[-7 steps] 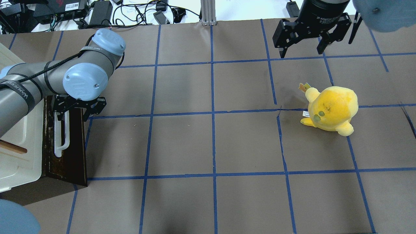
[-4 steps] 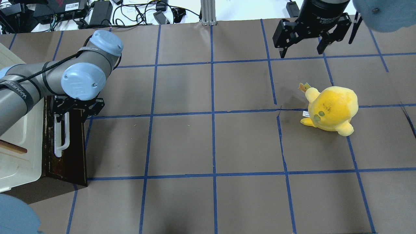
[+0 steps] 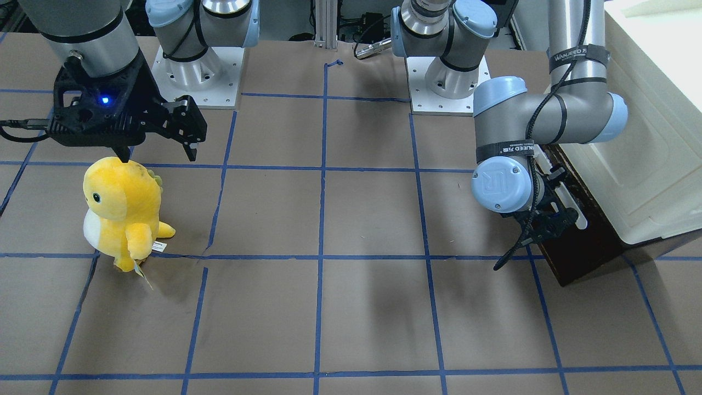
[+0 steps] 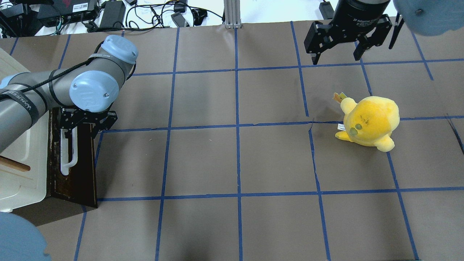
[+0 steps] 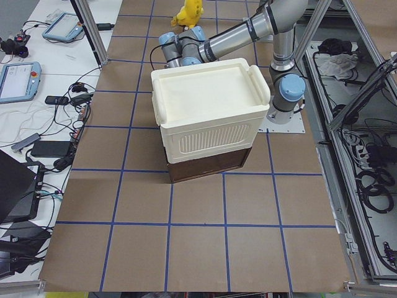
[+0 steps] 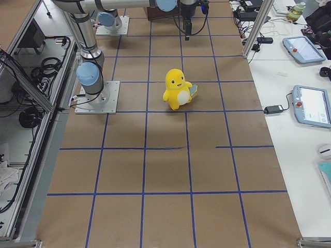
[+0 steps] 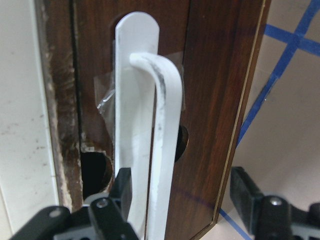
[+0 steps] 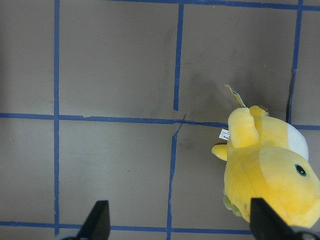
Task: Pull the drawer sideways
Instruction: 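Close the left gripper around the white bar handle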
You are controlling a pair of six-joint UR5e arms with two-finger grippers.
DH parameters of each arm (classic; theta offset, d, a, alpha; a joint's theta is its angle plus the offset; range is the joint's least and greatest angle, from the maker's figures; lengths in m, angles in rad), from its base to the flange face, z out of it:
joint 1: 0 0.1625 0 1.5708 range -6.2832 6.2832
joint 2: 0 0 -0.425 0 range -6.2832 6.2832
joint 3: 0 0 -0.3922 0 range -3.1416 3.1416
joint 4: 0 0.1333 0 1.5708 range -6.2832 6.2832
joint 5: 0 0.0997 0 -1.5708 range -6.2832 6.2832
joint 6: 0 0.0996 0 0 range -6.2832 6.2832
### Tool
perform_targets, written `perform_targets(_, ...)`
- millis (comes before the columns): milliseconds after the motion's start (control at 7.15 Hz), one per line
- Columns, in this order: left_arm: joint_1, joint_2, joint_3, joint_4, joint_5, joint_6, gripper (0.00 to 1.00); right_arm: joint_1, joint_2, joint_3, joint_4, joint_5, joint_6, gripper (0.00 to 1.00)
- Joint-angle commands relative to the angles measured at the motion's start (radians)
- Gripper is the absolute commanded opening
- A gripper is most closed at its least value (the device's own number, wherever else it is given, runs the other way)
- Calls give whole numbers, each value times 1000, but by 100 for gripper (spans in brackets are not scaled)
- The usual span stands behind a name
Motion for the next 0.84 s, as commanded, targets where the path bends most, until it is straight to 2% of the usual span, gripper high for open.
perform_targets(0,0,0,-4,-13,-1,-5,67,0,0,0,0,1,0,100)
perform_targets(699,6,-8,-7,-27,-1,-6,67,0,0,0,0,1,0,100)
